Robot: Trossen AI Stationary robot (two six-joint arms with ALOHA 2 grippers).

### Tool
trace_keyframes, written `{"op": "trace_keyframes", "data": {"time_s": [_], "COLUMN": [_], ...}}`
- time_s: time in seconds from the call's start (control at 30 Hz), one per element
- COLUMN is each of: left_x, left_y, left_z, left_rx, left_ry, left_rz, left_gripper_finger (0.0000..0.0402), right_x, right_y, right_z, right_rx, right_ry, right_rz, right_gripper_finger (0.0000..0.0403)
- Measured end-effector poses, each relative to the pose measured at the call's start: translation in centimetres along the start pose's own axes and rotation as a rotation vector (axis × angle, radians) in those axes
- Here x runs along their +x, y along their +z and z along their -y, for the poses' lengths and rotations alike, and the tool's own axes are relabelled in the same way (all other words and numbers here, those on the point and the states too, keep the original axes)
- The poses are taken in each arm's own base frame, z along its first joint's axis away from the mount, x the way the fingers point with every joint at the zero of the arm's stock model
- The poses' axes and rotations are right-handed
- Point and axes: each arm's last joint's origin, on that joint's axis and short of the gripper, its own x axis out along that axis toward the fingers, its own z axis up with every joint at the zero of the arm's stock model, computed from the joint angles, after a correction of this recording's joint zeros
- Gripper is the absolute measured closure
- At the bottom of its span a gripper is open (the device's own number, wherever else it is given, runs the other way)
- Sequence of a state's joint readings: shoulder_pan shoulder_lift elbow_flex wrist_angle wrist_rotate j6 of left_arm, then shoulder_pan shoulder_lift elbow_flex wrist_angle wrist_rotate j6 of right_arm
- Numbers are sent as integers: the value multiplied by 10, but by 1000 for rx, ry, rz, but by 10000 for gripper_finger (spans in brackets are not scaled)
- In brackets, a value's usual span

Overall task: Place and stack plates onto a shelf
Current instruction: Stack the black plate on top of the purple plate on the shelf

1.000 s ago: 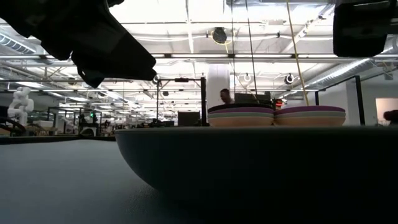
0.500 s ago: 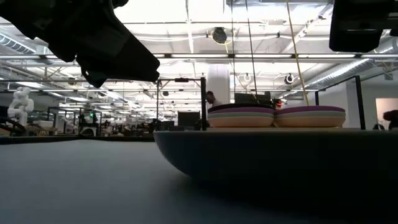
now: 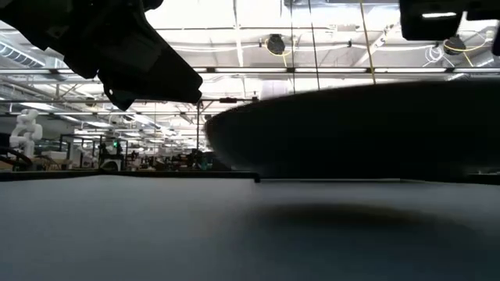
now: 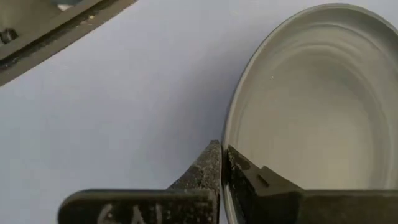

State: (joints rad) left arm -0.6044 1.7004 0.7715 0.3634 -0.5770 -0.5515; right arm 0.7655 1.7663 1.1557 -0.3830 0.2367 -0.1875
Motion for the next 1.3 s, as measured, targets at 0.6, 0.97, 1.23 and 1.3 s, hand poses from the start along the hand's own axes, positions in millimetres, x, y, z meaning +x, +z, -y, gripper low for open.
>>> {"op": "trace_keyframes", "data": {"time_s": [0.6, 0.97, 1.23, 1.3], "left_x": [0, 0, 0, 0], "left_y": [0, 0, -1, -1], "left_z": [0, 0, 0, 0], "left_rx": [3, -9, -33, -33], "left_ry": [2, 3, 1, 1], "left_rz": [-2, -3, -4, -4], "left_gripper_finger": [284, 284, 284, 284], "right_x": [-76, -99, -114, -119], "right_y": [-11, -38, -68, -75], "right_z": [40, 75, 102, 108], "right_rx": [230, 324, 456, 480], "right_ry": [-69, -121, -157, -168], "right_rz": [67, -22, -148, -166], "right_gripper_finger": [402, 403, 403, 403]}}
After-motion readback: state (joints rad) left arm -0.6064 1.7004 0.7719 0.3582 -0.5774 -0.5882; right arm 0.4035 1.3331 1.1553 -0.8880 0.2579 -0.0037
